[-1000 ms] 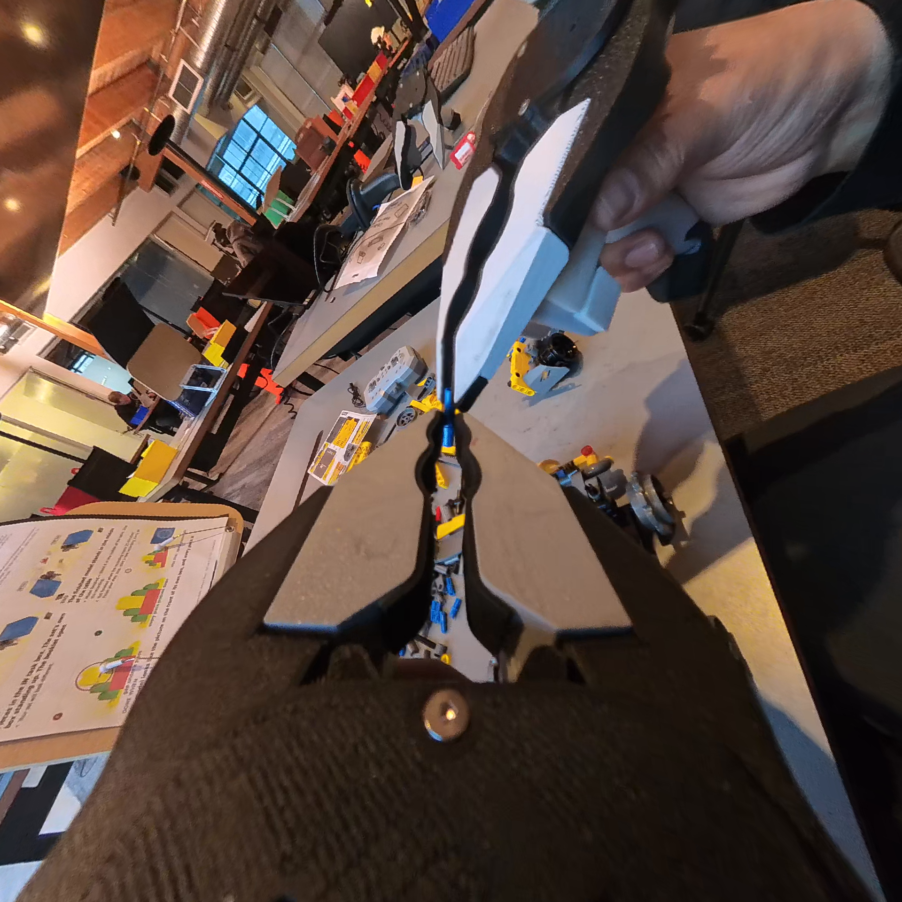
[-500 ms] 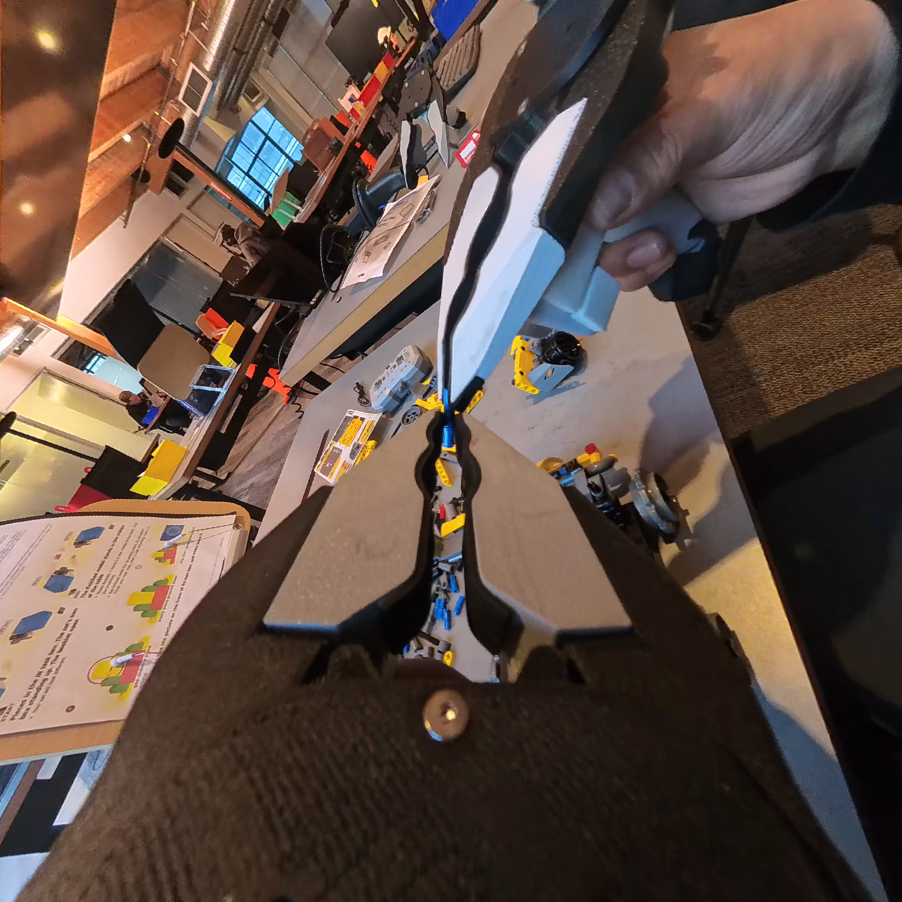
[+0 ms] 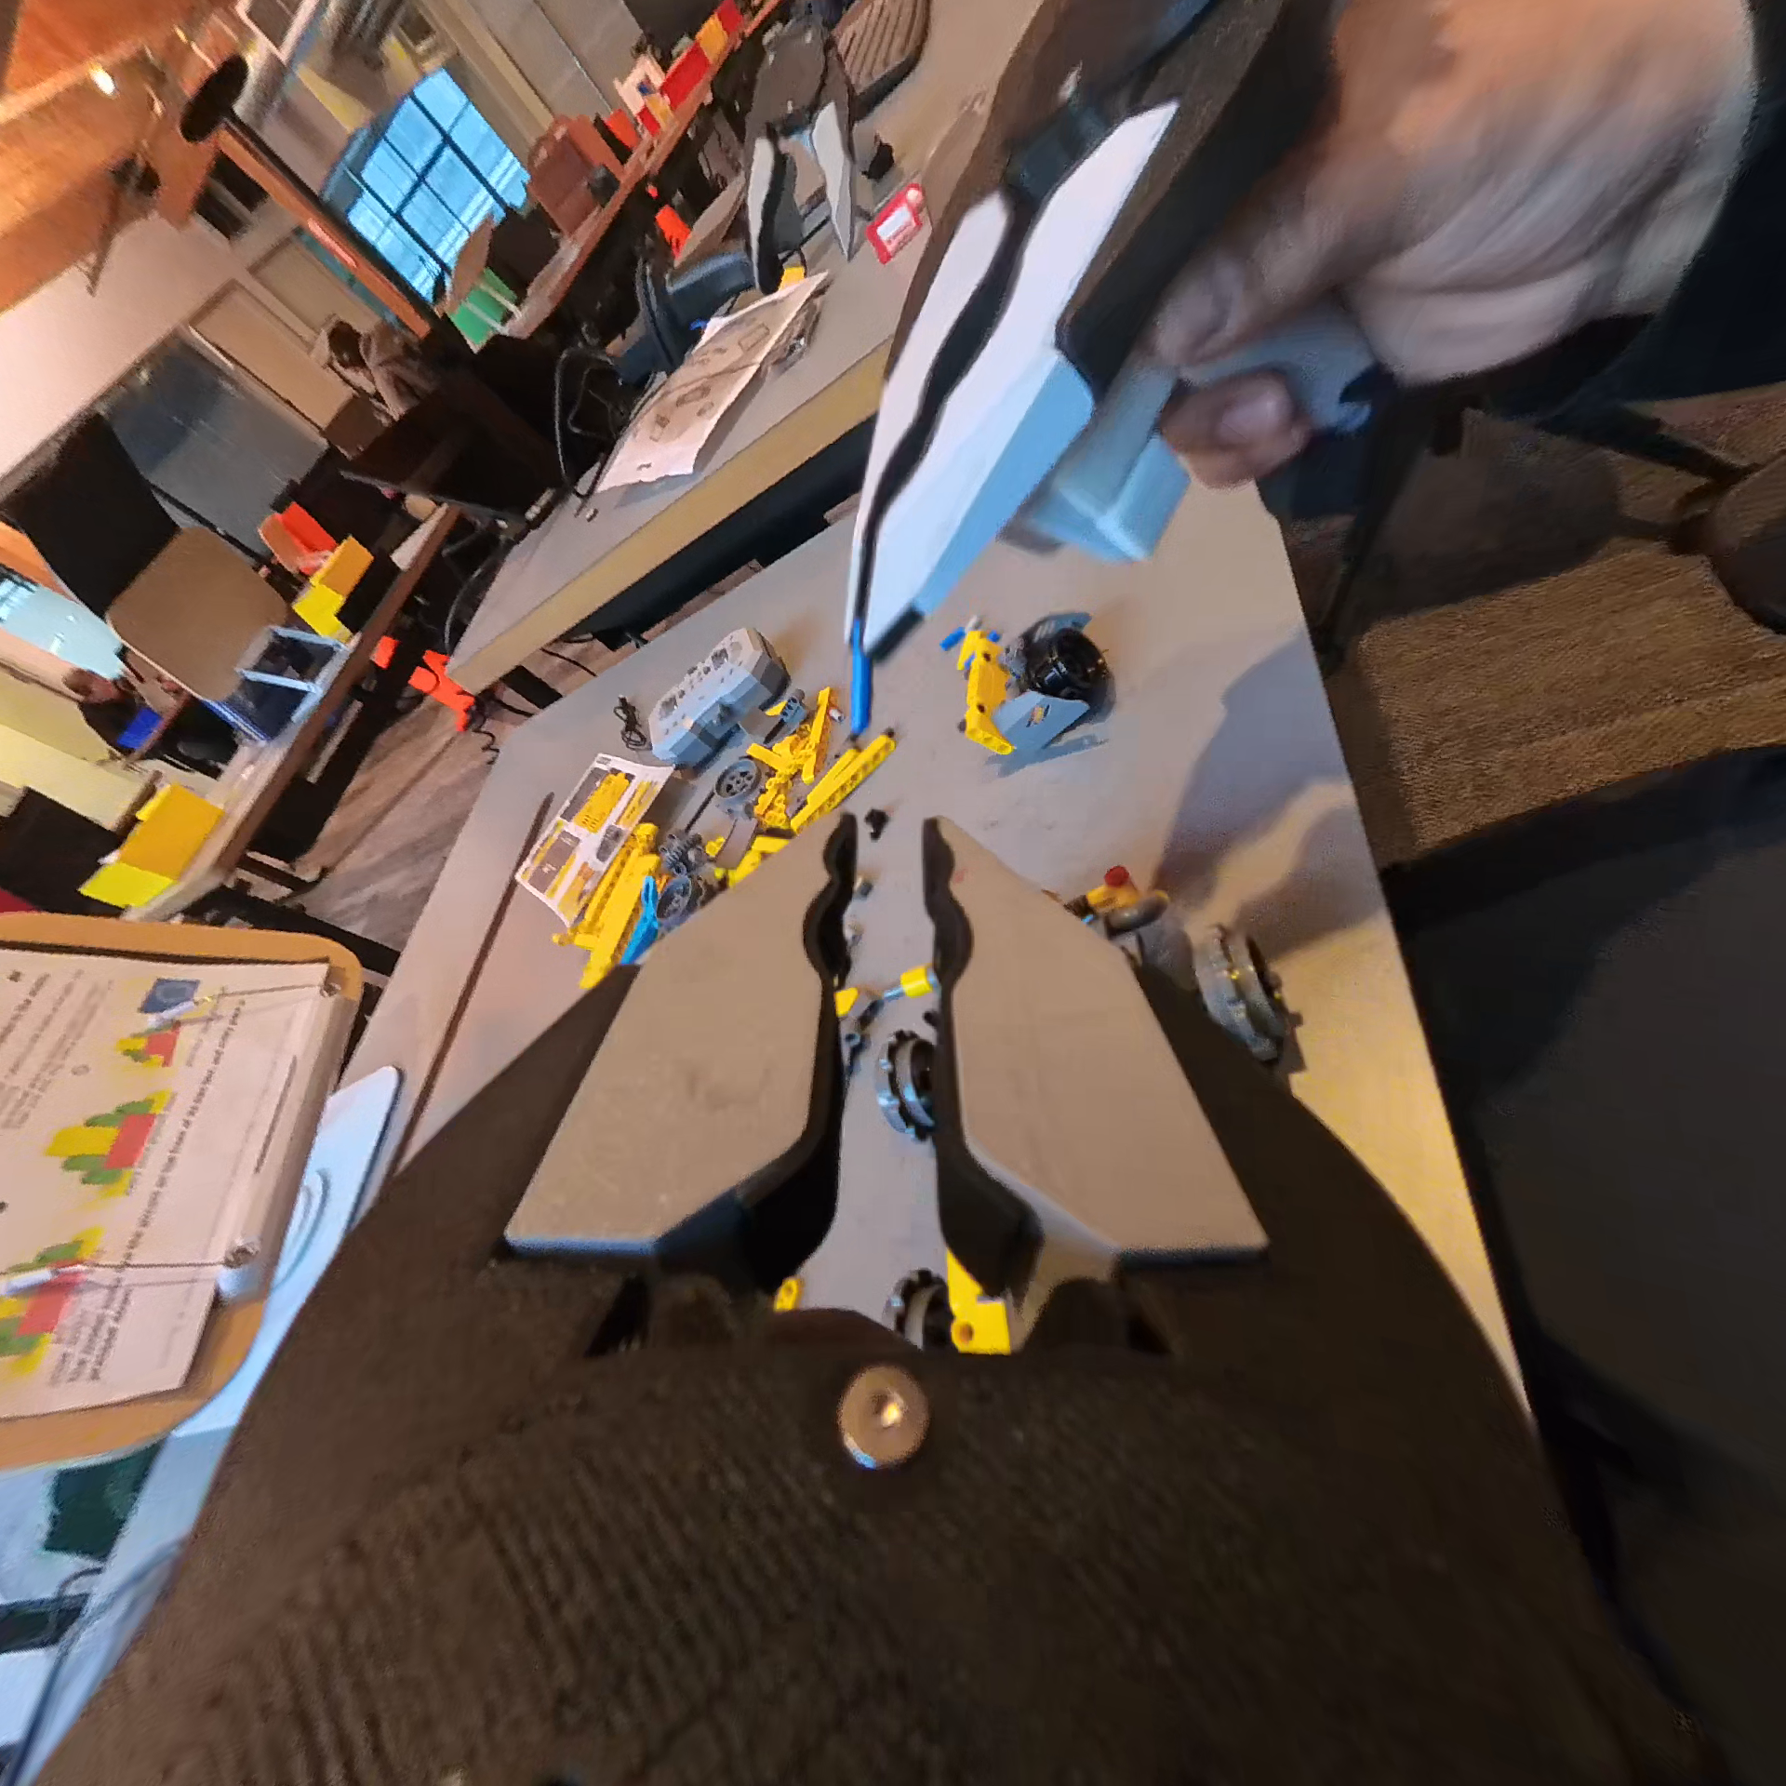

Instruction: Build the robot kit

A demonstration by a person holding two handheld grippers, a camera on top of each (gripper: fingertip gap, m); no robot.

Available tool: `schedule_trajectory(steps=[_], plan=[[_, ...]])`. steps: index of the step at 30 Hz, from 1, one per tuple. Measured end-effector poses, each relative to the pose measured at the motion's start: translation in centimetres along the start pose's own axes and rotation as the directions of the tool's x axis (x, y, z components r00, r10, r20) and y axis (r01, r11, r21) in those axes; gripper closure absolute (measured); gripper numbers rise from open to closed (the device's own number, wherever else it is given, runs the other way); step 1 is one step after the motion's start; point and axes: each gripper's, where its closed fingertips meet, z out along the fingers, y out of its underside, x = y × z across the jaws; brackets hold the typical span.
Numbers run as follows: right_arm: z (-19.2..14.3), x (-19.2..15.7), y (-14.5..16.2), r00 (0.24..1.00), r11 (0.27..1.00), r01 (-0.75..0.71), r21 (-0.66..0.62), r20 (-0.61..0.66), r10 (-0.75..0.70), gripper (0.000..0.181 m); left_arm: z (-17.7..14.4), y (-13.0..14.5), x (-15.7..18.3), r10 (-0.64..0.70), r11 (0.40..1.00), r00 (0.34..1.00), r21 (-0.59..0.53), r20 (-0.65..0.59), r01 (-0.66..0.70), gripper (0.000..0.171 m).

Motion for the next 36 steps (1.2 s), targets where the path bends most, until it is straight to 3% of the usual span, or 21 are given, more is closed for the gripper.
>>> schedule_trajectory(steps=[4, 9, 14, 18, 24, 32, 34, 36], plan=[[-5.1, 7.8, 1.7, 0.973, 0.997, -0.022, -0.069, -0.232, 0.005, 0.177, -0.2, 2.1, -1.1, -0.095, 0.994, 0.995, -0.051, 0.020, 0.096, 0.156], [-10.0, 13.8, 7.7, 0.922, 0.957, -0.257, -0.133, -0.332, 0.201, 0.177, -0.7, 4.8, -1.3, -0.214, 0.972, 0.977, -0.096, 0.022, 0.215, 0.155], [-8.5, 14.5, 11.8, 0.915, 0.918, -0.339, -0.206, -0.300, 0.270, 0.177, -0.9, 5.6, -1.3, -0.212, 0.968, 0.977, -0.131, 0.034, 0.215, 0.155], [-6.6, 14.9, 13.8, 0.930, 0.898, -0.303, -0.319, -0.307, 0.204, 0.177, -1.2, 5.4, -1.4, -0.209, 0.968, 0.977, -0.131, 0.042, 0.213, 0.155], [-6.5, 16.3, 16.0, 0.929, 0.852, -0.251, -0.460, -0.362, 0.079, 0.176, -2.0, 5.9, -2.1, -0.235, 0.961, 0.970, -0.137, 0.059, 0.241, 0.155], [-7.4, 16.2, 14.9, 0.924, 0.886, -0.246, -0.392, -0.371, 0.093, 0.169, -3.3, 6.6, -1.8, -0.324, 0.931, 0.945, -0.158, 0.054, 0.328, 0.152], [-7.7, 16.2, 13.7, 0.925, 0.918, -0.197, -0.345, -0.375, 0.058, 0.175, -3.4, 7.4, -1.1, -0.376, 0.908, 0.926, -0.182, 0.044, 0.377, 0.147], [-7.8, 15.6, 11.7, 0.928, 0.954, -0.148, -0.262, -0.369, 0.043, 0.179, -3.1, 8.9, -1.8, -0.394, 0.886, 0.912, -0.219, 0.112, 0.409, 0.147]])
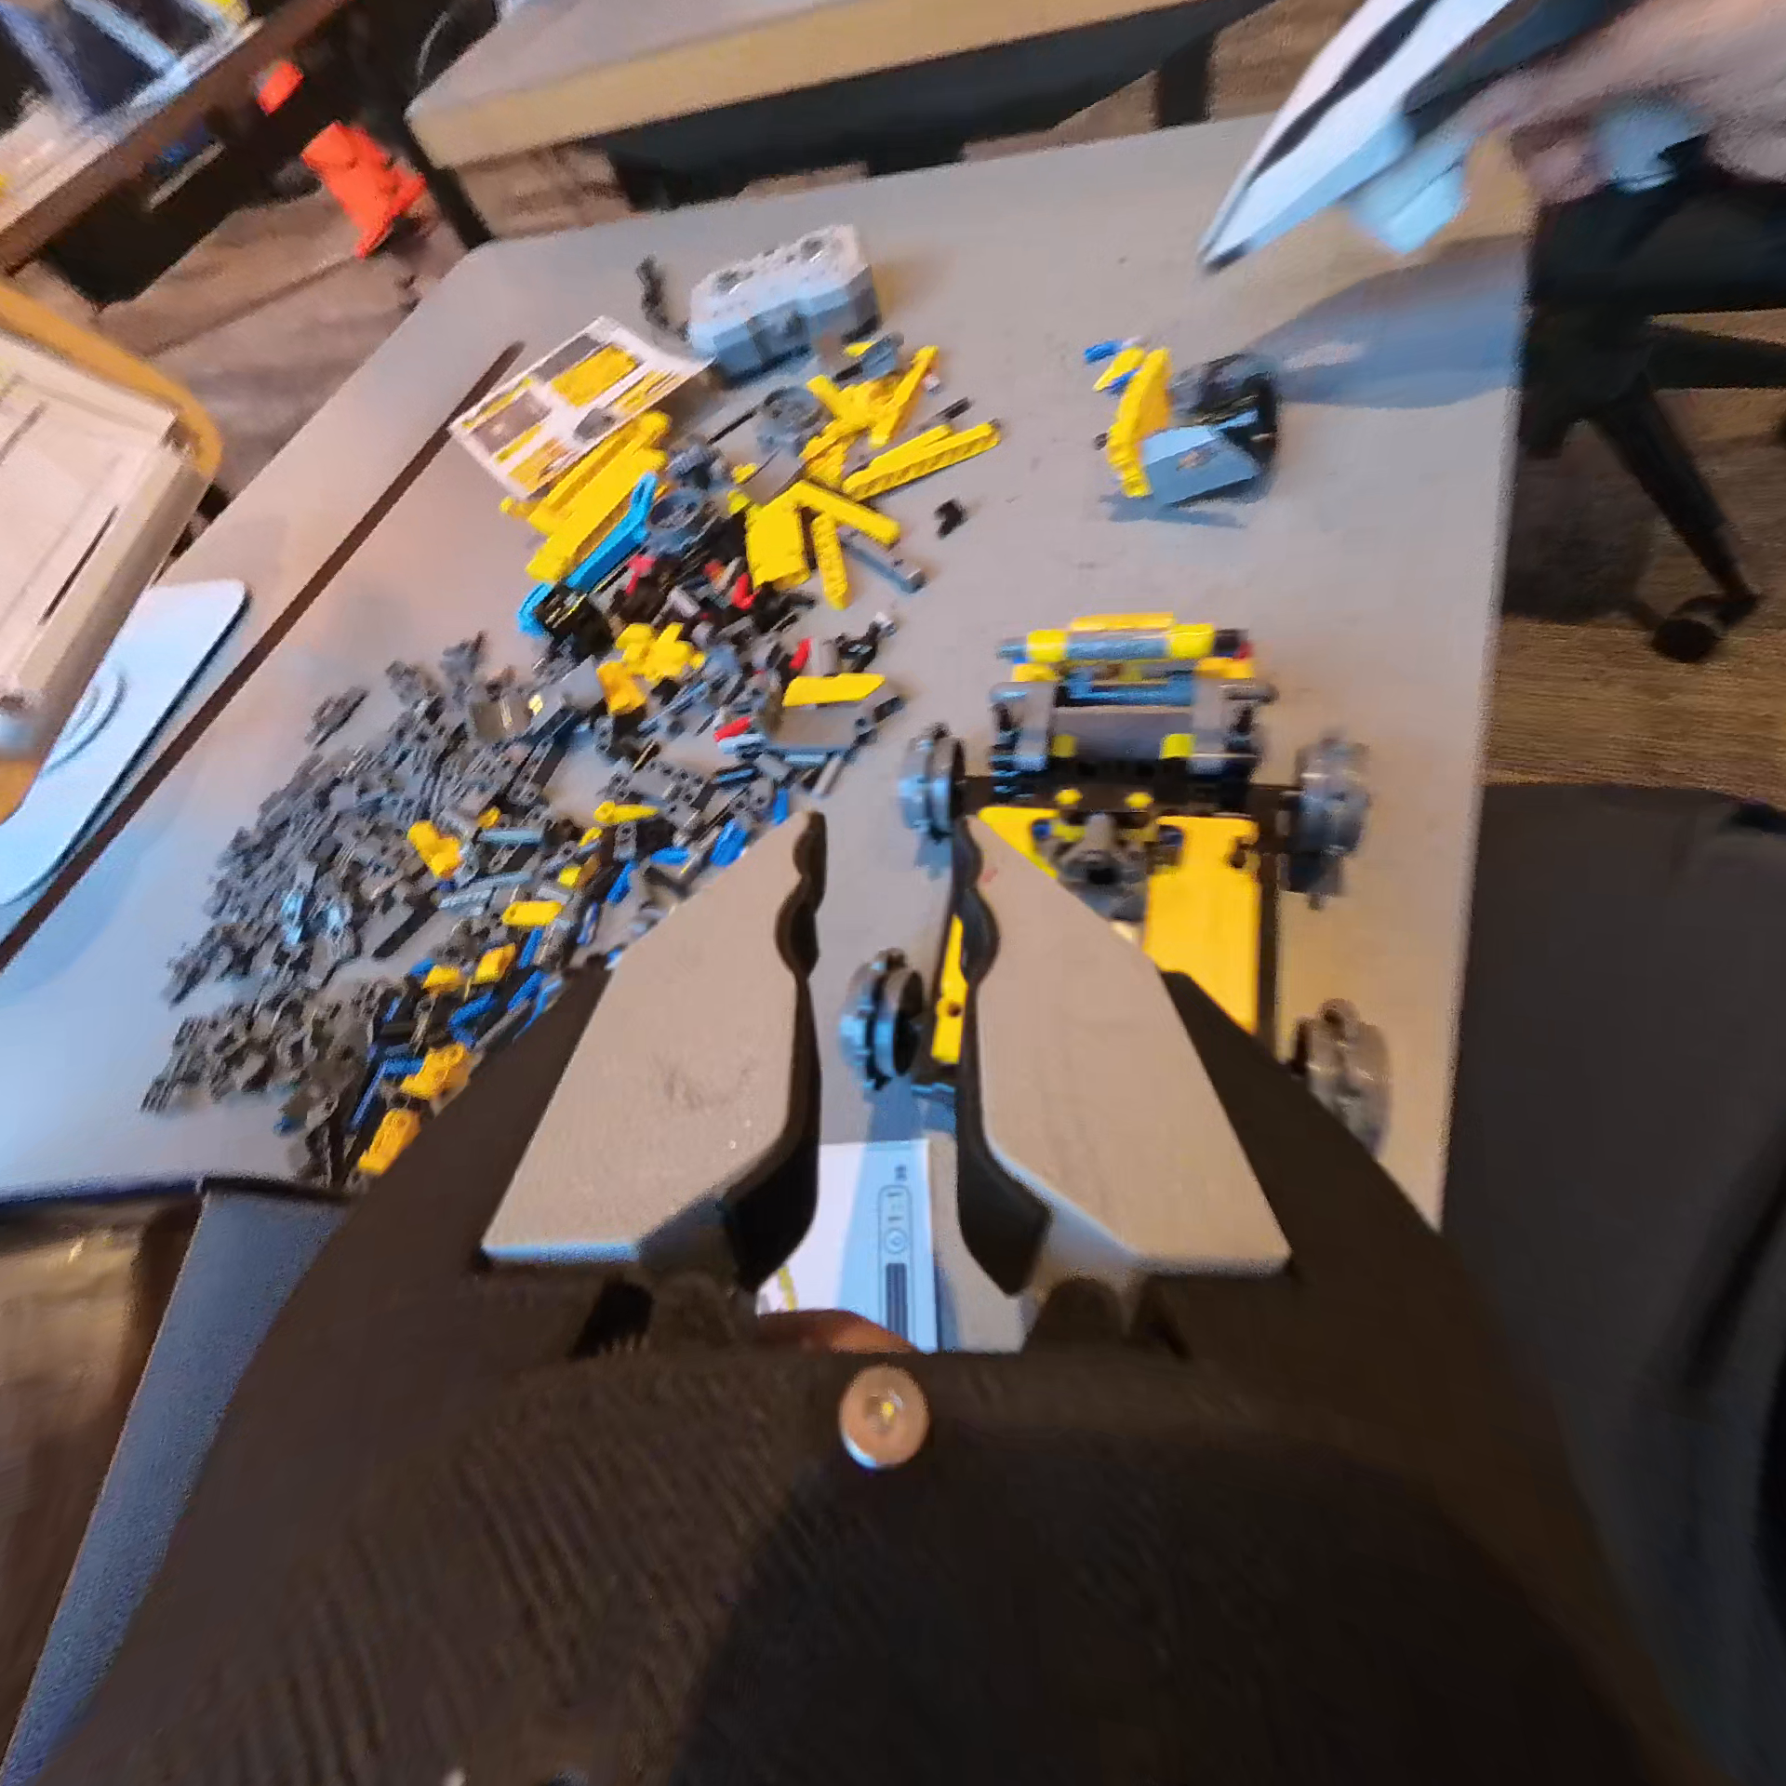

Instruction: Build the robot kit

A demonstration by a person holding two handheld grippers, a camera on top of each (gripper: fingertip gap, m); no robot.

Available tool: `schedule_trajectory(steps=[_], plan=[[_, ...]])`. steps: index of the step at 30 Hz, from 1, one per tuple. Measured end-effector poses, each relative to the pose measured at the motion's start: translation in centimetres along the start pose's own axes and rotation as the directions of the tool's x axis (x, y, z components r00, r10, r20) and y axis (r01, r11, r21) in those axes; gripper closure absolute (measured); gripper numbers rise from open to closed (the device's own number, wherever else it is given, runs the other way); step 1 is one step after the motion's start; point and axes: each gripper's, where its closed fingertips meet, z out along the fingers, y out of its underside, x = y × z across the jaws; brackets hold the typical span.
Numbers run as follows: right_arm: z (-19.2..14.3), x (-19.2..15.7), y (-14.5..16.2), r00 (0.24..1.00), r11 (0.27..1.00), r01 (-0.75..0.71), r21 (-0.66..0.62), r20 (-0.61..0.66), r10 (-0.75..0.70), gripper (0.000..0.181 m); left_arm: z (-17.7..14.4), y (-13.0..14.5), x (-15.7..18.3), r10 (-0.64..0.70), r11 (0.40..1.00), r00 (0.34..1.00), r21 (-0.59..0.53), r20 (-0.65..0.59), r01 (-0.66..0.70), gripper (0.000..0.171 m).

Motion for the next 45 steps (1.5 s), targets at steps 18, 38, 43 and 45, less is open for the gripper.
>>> schedule_trajectory(steps=[18, 38, 43, 45], plan=[[5.4, -11.2, -8.2, 0.961, 0.958, 0.270, 0.093, 0.043, -0.275, 0.178, 4.0, 2.8, -4.4, -0.156, 0.984, 0.972, 0.108, 0.176, 0.139, 0.137], [6.1, -12.5, -9.4, 0.963, 0.966, 0.184, 0.181, 0.164, -0.214, 0.179, 3.9, 2.3, -4.5, -0.199, 0.973, 0.967, 0.149, 0.160, 0.175, 0.141], [5.4, -11.9, -10.0, 0.969, 0.965, 0.154, 0.211, 0.158, -0.189, 0.178, 3.9, 2.3, -4.6, -0.214, 0.970, 0.965, 0.151, 0.152, 0.191, 0.141], [4.9, -11.3, -10.5, 0.975, 0.964, 0.129, 0.231, 0.150, -0.166, 0.177, 3.9, 2.3, -4.6, -0.209, 0.971, 0.966, 0.152, 0.153, 0.186, 0.141]])
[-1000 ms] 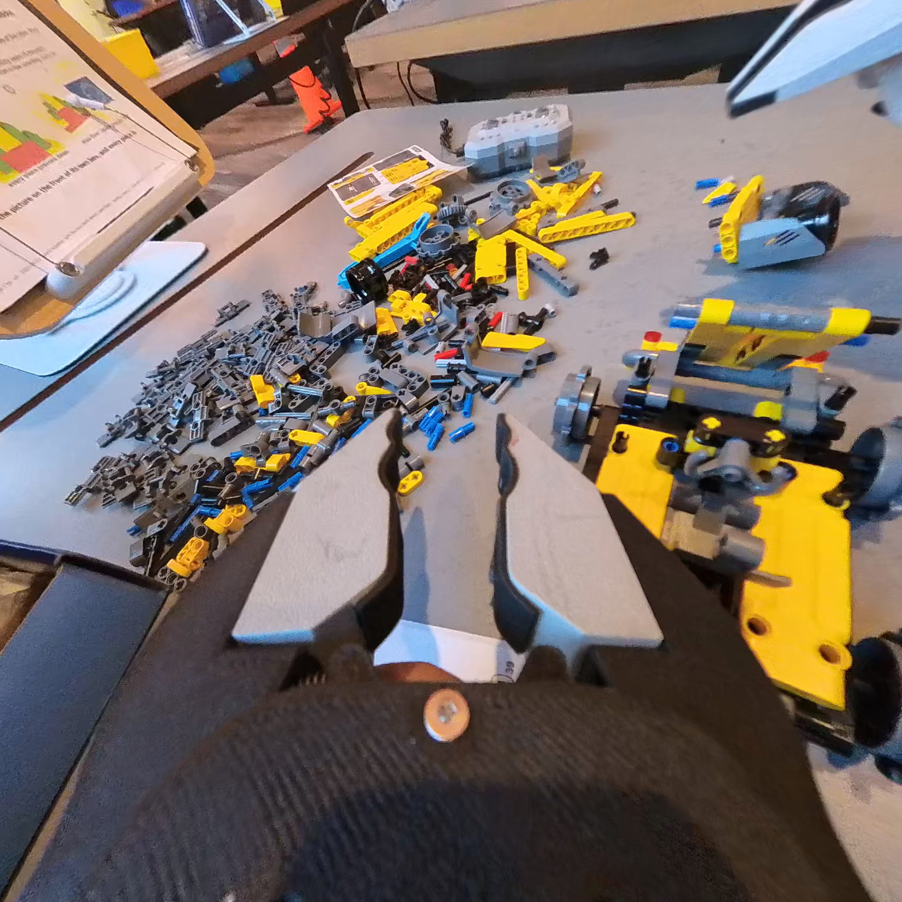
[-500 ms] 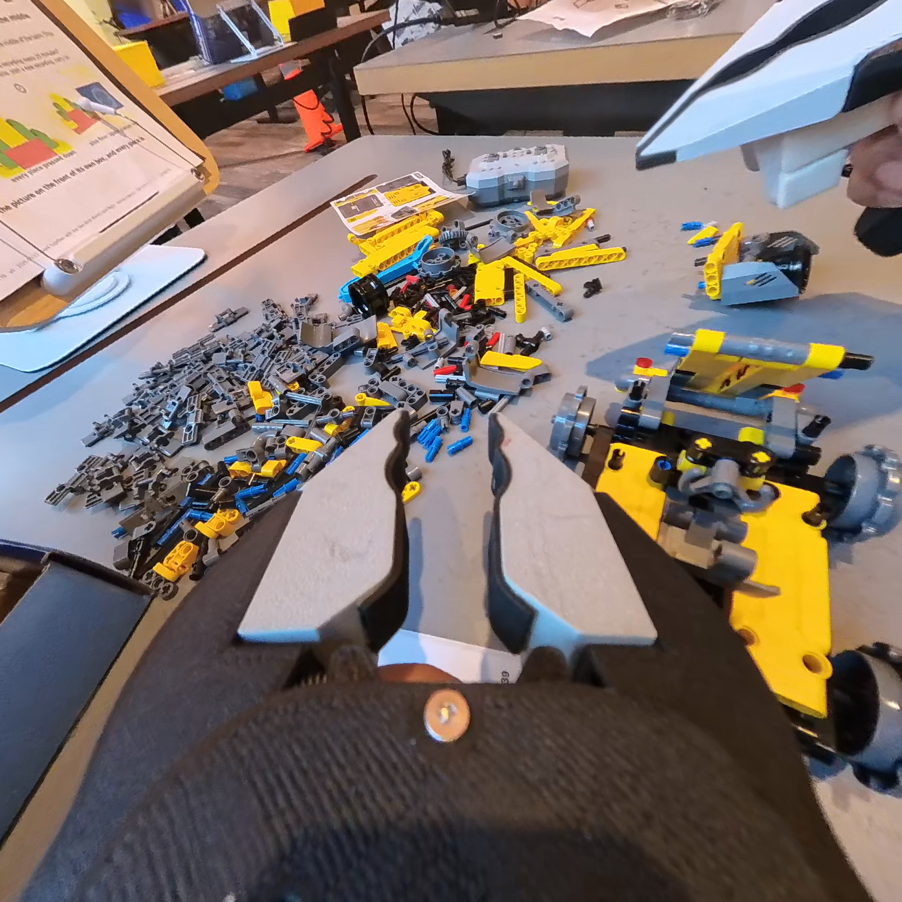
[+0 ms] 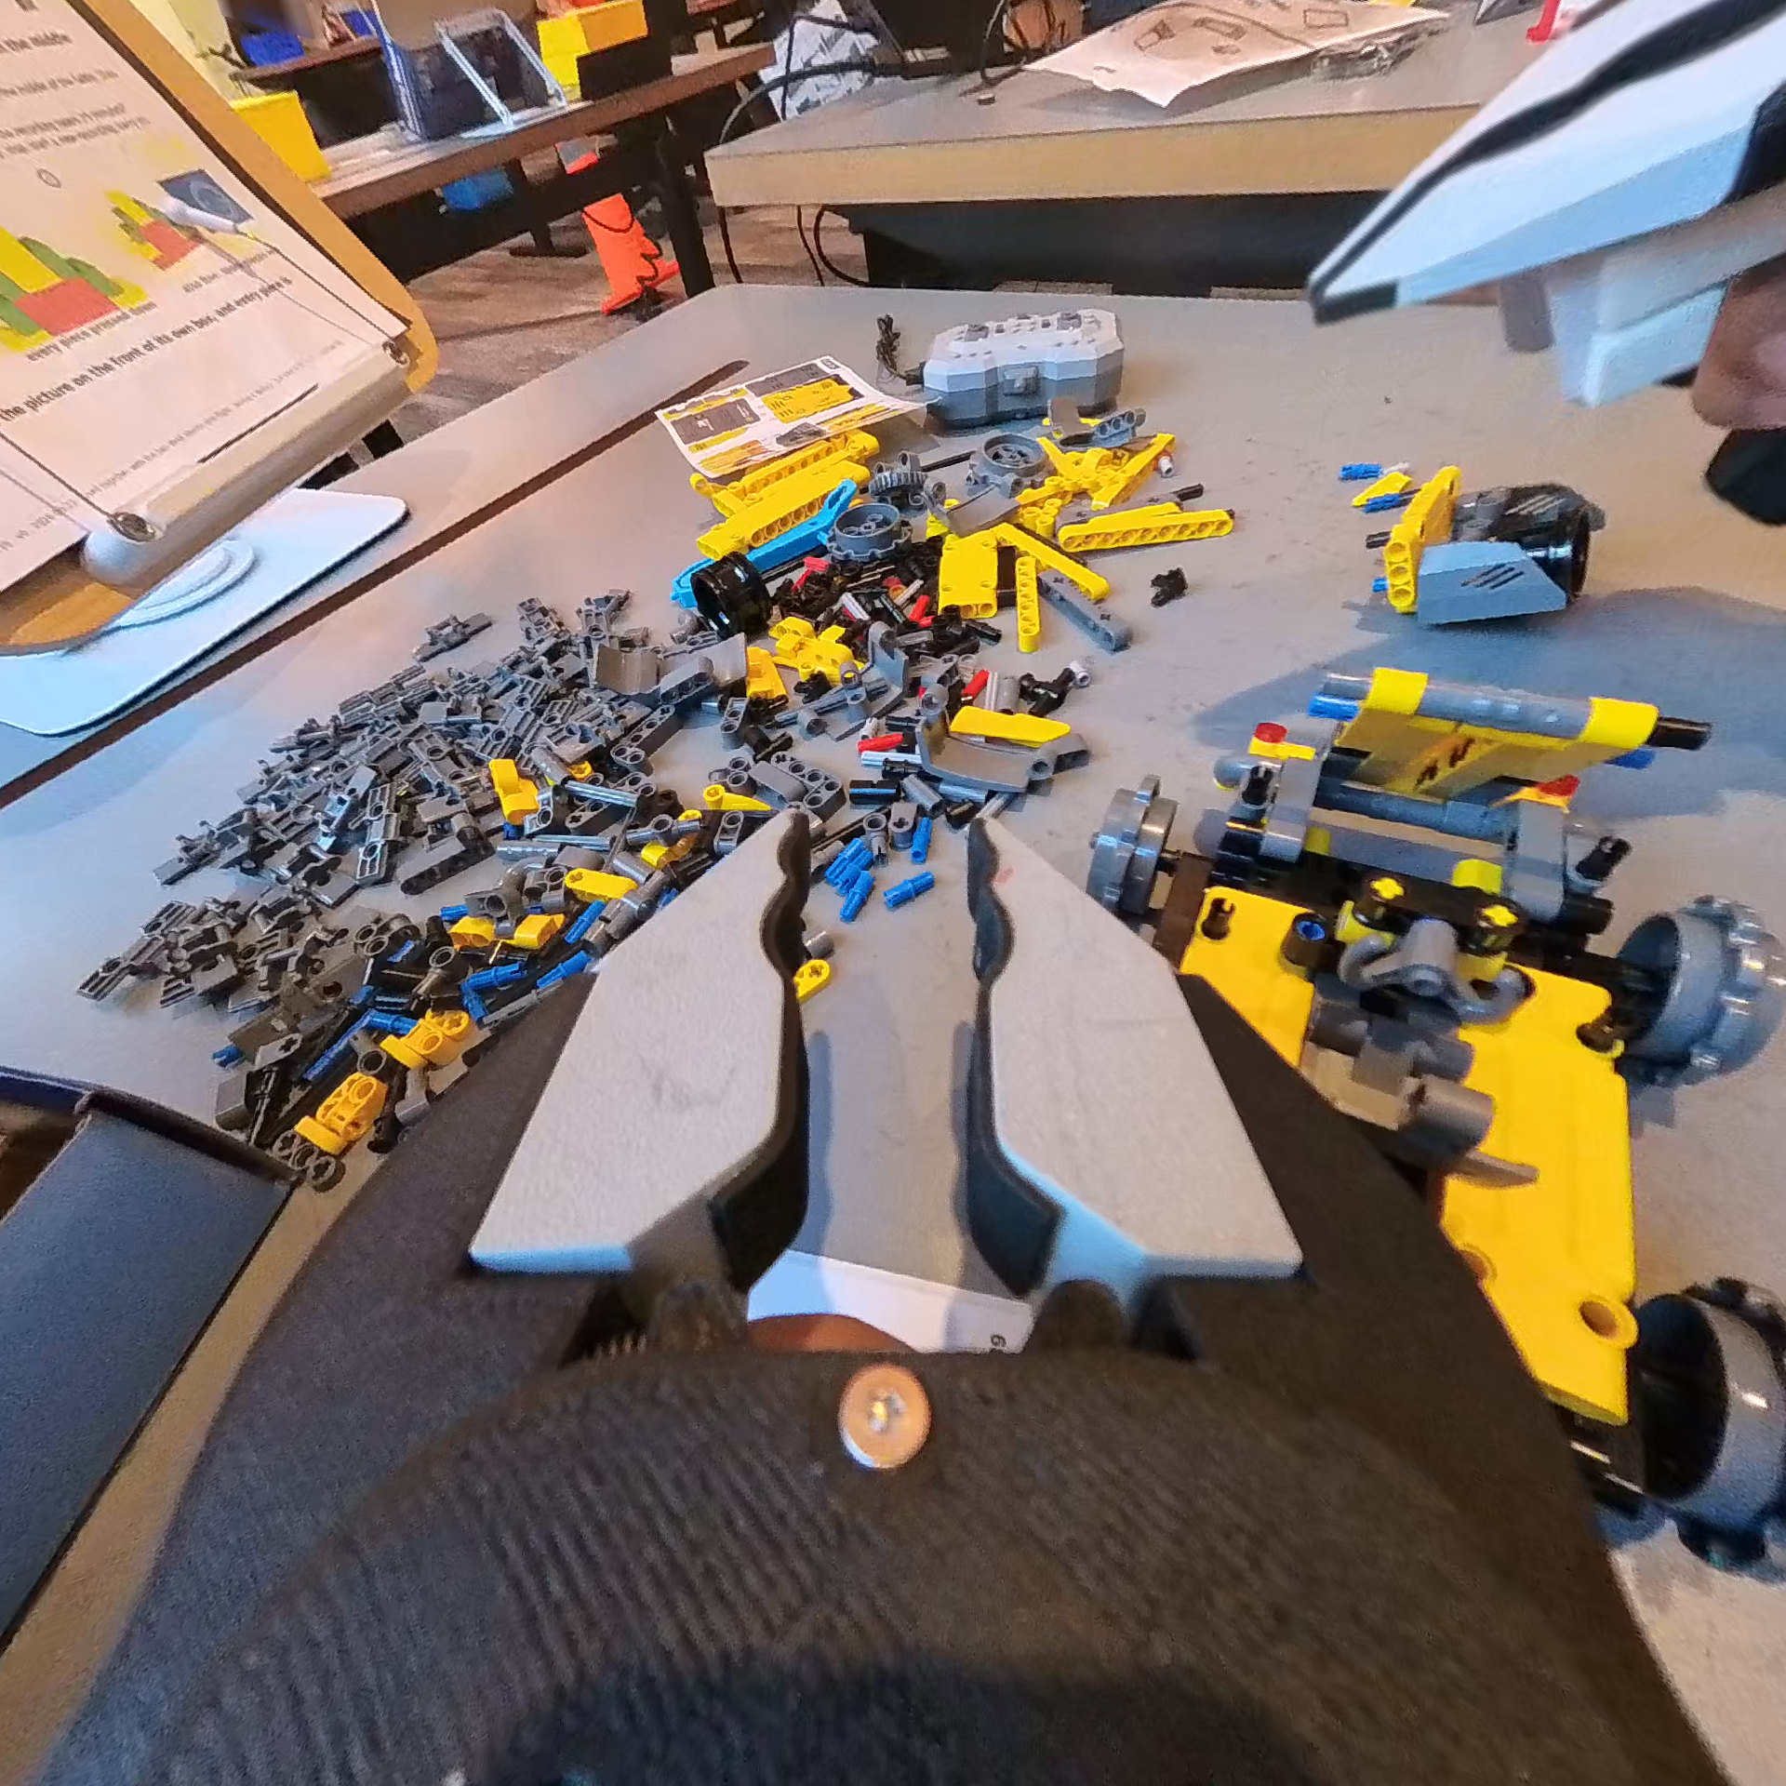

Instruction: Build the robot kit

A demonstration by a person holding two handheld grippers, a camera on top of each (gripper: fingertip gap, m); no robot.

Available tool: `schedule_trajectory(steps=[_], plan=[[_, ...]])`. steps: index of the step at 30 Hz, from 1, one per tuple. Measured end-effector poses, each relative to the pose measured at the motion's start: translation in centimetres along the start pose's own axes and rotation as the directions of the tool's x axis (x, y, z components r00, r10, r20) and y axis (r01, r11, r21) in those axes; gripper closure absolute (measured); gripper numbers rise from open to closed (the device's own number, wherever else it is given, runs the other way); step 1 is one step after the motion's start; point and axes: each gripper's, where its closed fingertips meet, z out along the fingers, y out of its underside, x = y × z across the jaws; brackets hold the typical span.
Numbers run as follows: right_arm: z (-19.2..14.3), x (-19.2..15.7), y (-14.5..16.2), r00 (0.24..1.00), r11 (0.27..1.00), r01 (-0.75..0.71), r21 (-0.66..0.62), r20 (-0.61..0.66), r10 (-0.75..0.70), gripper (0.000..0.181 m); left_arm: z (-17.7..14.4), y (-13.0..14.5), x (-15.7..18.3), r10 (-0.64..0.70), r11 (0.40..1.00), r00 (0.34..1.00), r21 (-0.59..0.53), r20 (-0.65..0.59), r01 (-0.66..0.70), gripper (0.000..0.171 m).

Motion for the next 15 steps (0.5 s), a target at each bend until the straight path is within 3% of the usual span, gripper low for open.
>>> schedule_trajectory(steps=[8, 11, 15], plan=[[-5.0, 8.5, 0.5, 0.948, 0.995, -0.099, -0.006, -0.303, 0.093, 0.163, 0.1, 0.0, 0.2, 0.018, 1.000, 1.000, -0.004, 0.000, -0.018, 0.141], [-5.9, 10.2, 1.6, 0.933, 0.980, -0.201, -0.006, -0.305, 0.190, 0.156, 0.0, 0.0, 0.1, 0.012, 1.000, 1.000, -0.001, 0.000, -0.012, 0.141], [-5.4, 10.3, 2.0, 0.935, 0.973, -0.232, -0.022, -0.281, 0.217, 0.152, 0.0, 0.0, 0.0, -0.006, 1.000, 1.000, 0.002, -0.003, 0.006, 0.141]])
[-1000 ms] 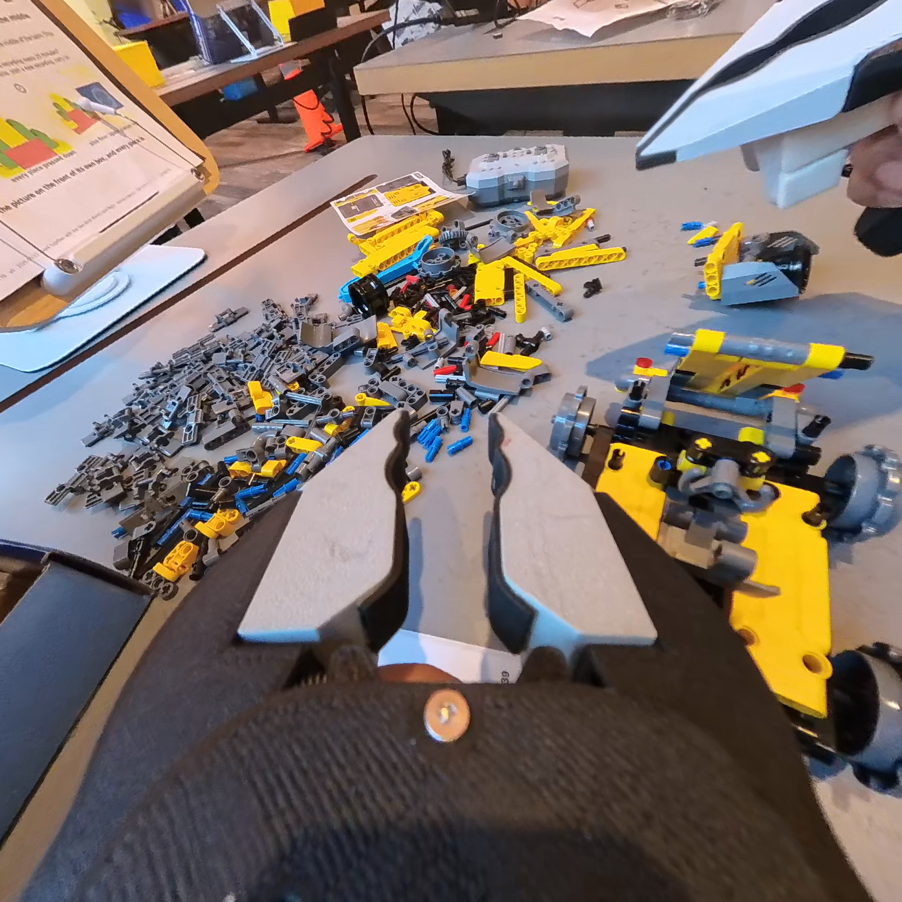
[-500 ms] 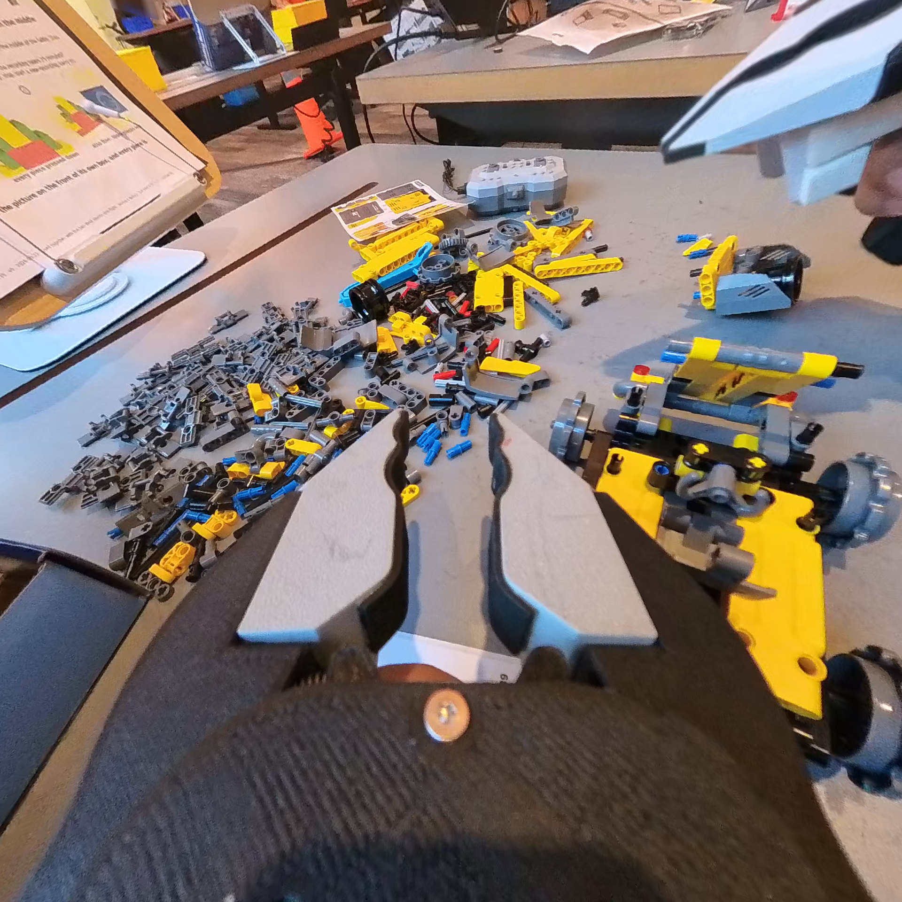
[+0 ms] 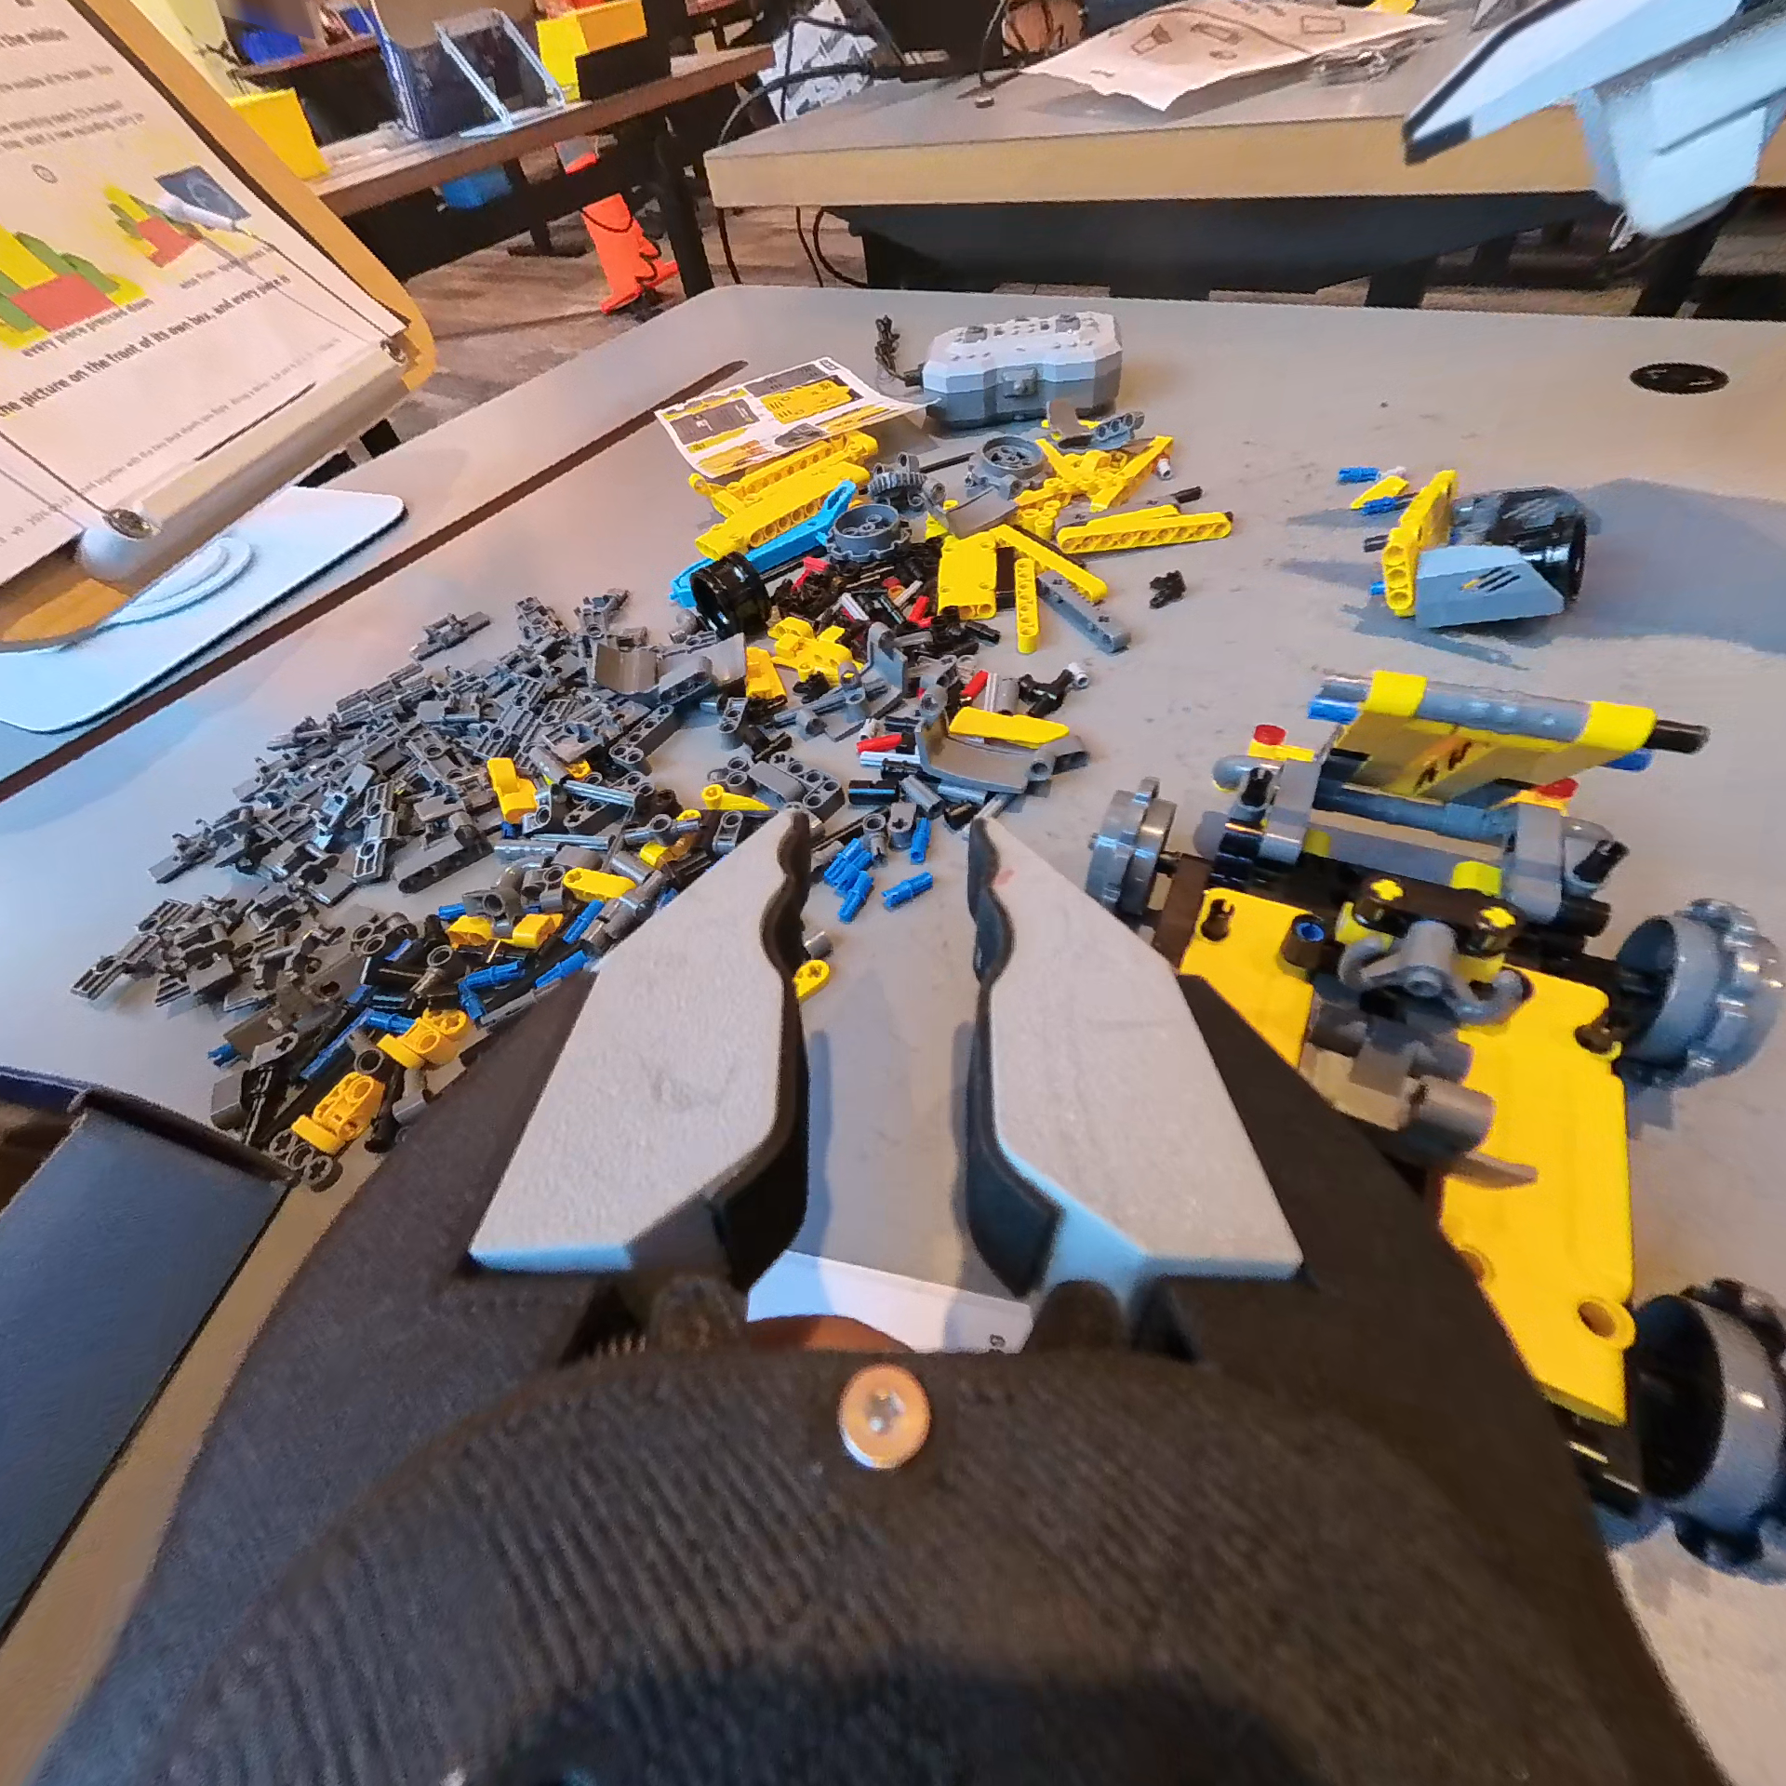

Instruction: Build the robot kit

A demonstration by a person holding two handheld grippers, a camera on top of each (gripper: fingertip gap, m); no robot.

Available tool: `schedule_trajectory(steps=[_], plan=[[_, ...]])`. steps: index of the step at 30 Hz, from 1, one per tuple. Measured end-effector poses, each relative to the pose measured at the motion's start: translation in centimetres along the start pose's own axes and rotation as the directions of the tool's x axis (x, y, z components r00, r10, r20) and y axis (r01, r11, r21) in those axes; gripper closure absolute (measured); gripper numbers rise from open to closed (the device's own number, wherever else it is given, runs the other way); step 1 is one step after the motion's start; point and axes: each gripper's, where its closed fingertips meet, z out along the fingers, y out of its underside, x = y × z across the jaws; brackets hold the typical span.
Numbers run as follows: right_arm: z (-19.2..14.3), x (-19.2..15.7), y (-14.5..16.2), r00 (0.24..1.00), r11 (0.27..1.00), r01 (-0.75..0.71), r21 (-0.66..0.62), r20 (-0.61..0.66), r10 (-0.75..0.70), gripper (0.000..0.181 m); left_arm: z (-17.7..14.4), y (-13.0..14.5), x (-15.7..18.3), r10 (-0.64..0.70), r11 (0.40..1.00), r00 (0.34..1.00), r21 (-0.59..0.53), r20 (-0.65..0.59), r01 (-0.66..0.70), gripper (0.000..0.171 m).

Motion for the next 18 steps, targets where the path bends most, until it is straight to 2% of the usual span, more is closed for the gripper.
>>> schedule_trajectory(steps=[8, 14, 15, 17, 18], plan=[[2.4, -2.5, 0.5, 0.996, 0.994, 0.033, -0.103, 0.085, -0.024, 0.134, -0.1, -0.1, -0.2, -0.025, 1.000, 1.000, 0.008, -0.003, 0.025, 0.141], [5.7, -6.2, 1.0, 0.976, 0.952, 0.129, -0.279, 0.203, -0.073, 0.125, -0.1, -0.1, -0.1, -0.017, 1.000, 1.000, 0.006, -0.005, 0.017, 0.141], [6.5, -6.8, 1.2, 0.970, 0.936, 0.170, -0.308, 0.220, -0.104, 0.127, -0.1, -0.1, -0.1, -0.018, 1.000, 1.000, 0.007, -0.005, 0.018, 0.141], [8.4, -6.7, 1.6, 0.958, 0.893, 0.260, -0.367, 0.216, -0.190, 0.147, -0.1, -0.1, 0.0, -0.022, 1.000, 1.000, 0.008, -0.009, 0.022, 0.141], [9.5, -6.5, 1.8, 0.954, 0.871, 0.282, -0.402, 0.215, -0.209, 0.149, -0.1, -0.1, 0.0, -0.024, 1.000, 1.000, 0.008, -0.011, 0.024, 0.141]])
